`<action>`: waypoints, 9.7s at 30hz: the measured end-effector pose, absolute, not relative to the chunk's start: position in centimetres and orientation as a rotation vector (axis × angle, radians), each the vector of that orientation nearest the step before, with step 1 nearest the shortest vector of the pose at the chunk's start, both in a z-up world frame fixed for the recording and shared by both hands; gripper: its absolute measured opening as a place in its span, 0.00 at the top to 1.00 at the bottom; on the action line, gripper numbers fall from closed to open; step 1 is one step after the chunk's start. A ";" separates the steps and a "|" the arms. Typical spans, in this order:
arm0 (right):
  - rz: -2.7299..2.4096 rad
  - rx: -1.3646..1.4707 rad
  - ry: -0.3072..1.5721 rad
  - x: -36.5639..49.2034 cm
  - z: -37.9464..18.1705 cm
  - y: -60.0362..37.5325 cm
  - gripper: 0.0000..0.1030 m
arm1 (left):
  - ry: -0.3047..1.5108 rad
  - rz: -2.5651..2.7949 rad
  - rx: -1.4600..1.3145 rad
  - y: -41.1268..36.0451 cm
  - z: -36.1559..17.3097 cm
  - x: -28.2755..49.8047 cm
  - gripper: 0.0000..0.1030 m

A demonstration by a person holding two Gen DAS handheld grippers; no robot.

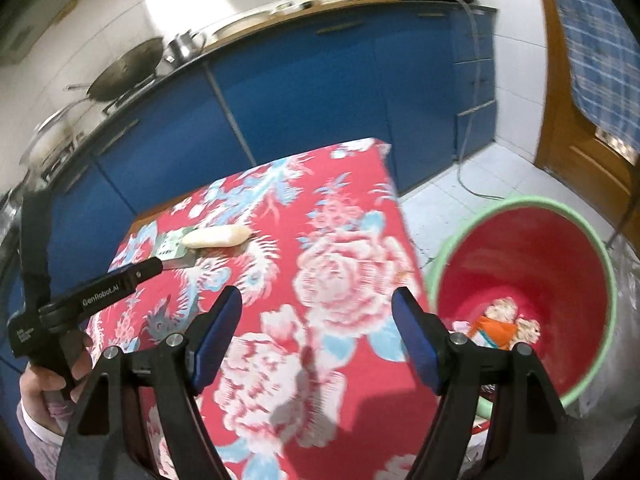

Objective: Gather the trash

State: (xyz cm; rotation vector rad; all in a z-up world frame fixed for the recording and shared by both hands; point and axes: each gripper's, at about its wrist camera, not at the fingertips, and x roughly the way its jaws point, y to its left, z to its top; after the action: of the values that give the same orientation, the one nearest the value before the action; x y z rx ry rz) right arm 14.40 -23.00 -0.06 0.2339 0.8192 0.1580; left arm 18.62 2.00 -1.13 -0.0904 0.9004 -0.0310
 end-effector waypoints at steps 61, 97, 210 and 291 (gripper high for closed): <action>0.275 -0.021 0.848 21.5 -3.0 -17.7 0.84 | 1.037 0.198 -0.073 11.4 -7.1 32.5 0.51; 0.165 0.187 0.845 14.8 -3.2 -25.2 0.83 | 0.978 -0.087 -0.062 3.6 -5.4 24.0 0.32; -0.127 0.214 0.596 -3.3 3.0 -31.8 0.13 | 0.775 -0.308 0.030 -13.0 2.0 6.0 0.26; -0.071 0.183 0.540 -5.4 4.5 -29.1 0.11 | 0.657 -0.218 0.030 -10.4 4.1 1.3 0.25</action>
State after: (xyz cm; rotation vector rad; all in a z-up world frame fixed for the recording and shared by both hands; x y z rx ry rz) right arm -5.40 -29.15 4.47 0.1826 0.5398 -0.0709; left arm 1.27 -10.45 4.06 0.0297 0.6572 -0.2184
